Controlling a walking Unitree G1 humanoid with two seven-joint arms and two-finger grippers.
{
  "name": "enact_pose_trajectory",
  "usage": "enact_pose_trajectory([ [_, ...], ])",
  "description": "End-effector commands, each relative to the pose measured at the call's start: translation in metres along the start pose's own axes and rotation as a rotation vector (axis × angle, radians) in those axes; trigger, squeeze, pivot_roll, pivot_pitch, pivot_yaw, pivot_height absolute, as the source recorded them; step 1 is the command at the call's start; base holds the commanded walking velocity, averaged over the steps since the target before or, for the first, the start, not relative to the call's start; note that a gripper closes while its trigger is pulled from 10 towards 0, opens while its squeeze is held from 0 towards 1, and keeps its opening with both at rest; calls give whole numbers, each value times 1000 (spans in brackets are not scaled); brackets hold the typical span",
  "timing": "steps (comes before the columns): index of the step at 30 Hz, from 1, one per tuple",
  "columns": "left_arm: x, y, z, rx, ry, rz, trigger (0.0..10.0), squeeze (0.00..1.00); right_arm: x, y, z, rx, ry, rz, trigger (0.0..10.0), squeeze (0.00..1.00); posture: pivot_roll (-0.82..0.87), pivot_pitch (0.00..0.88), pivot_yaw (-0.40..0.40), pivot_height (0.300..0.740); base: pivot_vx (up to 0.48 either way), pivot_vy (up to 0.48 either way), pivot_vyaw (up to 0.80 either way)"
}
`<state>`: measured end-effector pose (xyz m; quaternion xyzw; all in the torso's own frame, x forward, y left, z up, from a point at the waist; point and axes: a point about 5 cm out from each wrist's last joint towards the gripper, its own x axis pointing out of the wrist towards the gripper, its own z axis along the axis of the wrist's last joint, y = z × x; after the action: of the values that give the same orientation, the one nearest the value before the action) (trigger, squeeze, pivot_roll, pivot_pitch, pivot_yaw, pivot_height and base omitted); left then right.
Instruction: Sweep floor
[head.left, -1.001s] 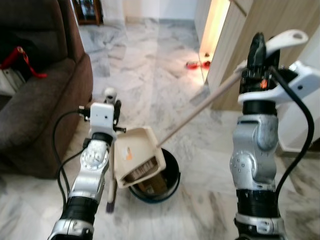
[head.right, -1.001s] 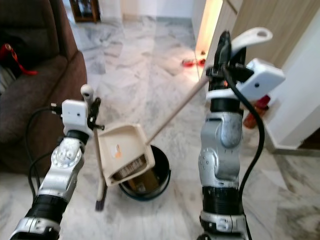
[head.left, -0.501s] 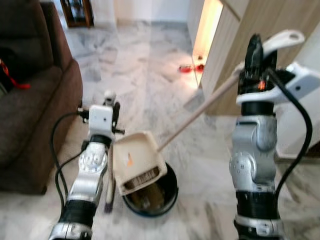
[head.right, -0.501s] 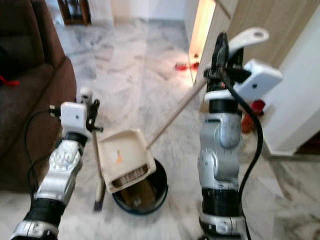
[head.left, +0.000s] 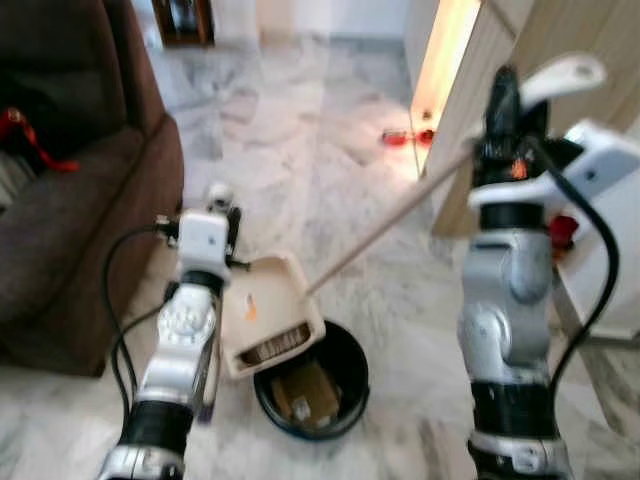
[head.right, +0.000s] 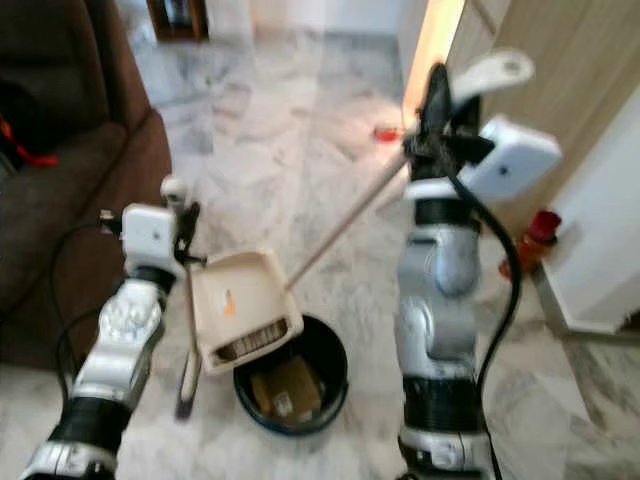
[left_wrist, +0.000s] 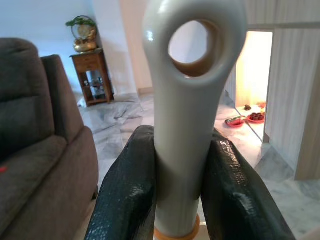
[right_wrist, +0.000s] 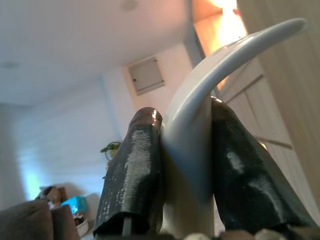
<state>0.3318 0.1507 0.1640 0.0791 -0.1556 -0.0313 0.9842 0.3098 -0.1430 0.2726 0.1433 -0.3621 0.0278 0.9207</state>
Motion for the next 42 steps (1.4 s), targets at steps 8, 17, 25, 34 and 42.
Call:
enact_pose_trajectory([
  [8, 4, -7, 13, -15, -65, -23, 10000, 0, -2, 21, 18, -47, -102, 95, 10000, 0, 129, 64, -37, 740, 0, 0, 0],
  [17, 3, -7, 13, -9, -66, -31, 10000, 0, -7, 37, 26, -139, -184, 109, 10000, 0, 127, 58, -37, 740, 0, 0, 0],
  [25, 3, -11, 14, 3, -77, -52, 10000, 0, -18, 63, 32, -179, -253, 146, 10000, 0, 127, 55, -37, 740, 0, 0, 0],
  [34, 3, -11, 14, 0, -75, -50, 10000, 0, -30, 80, 42, -258, -350, 186, 10000, 0, 126, 54, -42, 740, 0, 0, 0],
  [42, 3, -12, 13, -2, -73, -54, 10000, 0, -35, 86, 47, -324, -395, 240, 10000, 0, 127, 55, -43, 740, 0, 0, 0],
])
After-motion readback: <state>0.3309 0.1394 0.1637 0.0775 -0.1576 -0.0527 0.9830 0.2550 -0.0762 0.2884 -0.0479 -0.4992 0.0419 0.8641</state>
